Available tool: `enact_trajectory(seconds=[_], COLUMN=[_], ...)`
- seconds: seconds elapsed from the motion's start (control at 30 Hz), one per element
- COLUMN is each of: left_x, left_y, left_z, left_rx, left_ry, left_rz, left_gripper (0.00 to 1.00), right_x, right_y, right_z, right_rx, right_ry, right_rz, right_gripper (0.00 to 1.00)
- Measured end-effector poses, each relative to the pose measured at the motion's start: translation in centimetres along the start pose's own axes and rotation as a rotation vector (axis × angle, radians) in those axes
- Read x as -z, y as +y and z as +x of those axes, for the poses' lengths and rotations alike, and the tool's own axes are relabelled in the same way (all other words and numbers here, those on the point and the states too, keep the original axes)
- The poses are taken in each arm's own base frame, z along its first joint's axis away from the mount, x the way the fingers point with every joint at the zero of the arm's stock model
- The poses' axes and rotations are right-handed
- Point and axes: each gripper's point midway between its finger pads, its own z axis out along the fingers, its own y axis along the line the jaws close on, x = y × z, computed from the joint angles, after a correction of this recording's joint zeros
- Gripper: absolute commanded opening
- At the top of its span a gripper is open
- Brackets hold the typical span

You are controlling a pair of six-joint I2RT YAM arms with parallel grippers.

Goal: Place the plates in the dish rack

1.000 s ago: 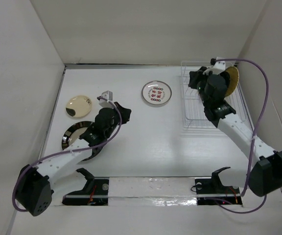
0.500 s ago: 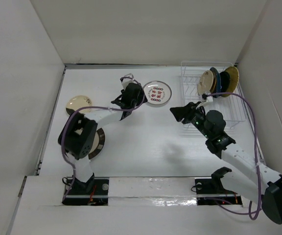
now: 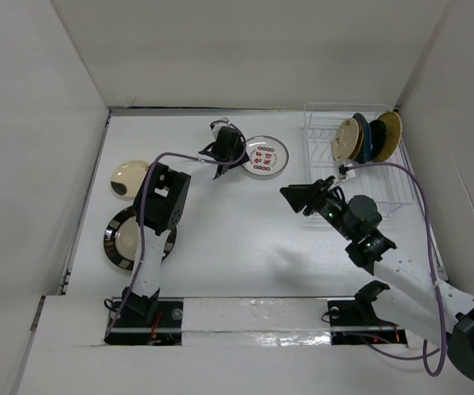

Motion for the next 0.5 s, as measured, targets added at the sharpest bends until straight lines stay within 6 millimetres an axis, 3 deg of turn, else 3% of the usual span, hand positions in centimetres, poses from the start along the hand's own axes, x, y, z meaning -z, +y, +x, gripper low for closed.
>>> enact_trajectory(seconds=[0.17, 0.3, 0.5], left_x=[-0.5, -0.6, 0.8], left_y=[-1.0, -1.6, -0.8], left_z=[0.5, 1.8, 2.3], left_rx=[0.045, 0.099, 0.194], left_ry=[0.033, 0.061, 0.024], left_rz=[0.071, 0.142, 0.224], left_gripper=[0.30, 0.00, 0.00], right_x=[0.0, -0.1, -0.4], right_y=[0.1, 0.2, -0.2], right_z=[-0.1, 0.1, 0.6], right_rx=[0.000, -0.001, -0.003], right_ry=[-0.006, -0.005, 0.005], right_rz=[0.000, -0.001, 0.018], right_gripper=[0.50, 0.50, 0.50])
